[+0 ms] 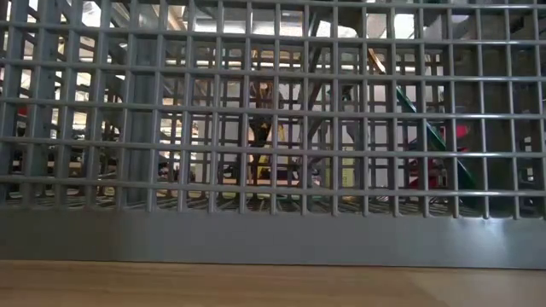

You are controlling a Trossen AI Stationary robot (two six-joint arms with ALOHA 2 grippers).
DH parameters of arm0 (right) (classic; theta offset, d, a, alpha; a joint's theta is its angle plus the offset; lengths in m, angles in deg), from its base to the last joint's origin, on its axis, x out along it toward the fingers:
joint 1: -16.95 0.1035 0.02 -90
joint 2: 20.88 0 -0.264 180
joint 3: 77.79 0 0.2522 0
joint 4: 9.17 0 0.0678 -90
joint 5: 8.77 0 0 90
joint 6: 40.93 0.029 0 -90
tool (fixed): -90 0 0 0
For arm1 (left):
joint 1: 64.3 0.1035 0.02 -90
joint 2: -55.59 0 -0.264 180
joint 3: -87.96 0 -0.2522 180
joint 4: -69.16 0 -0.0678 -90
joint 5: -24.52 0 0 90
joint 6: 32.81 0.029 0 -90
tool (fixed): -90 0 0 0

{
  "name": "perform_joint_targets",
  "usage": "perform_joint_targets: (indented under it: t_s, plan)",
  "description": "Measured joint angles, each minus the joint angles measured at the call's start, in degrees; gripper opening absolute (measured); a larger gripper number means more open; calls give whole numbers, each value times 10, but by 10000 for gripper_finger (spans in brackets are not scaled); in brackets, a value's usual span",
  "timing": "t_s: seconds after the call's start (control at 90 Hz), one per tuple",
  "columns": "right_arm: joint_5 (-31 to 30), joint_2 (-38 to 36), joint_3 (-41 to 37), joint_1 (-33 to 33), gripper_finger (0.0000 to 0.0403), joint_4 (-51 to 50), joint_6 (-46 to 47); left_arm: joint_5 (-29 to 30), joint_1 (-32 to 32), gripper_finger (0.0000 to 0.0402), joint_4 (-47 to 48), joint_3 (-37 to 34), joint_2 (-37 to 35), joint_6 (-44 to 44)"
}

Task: Sort silverware
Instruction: Put the middle green spoon into the gray cutlery rack

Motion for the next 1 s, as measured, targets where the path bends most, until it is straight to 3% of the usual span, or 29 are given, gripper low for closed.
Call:
perform_joint_targets:
  t_s: [0.311, 0.589, 1.0]
  plan:
    - [-136, 69, 0, 116, 0, 81, 2, -65, -3, 162, -58, 0, 0, -38]
    - [-174, 186, 0, 148, 0, 225, -4, -85, -3, 162, -96, -3, 0, -54]
    - [-194, 289, 0, 157, 0, 325, -80, -96, -3, 162, -191, -85, -3, -67]
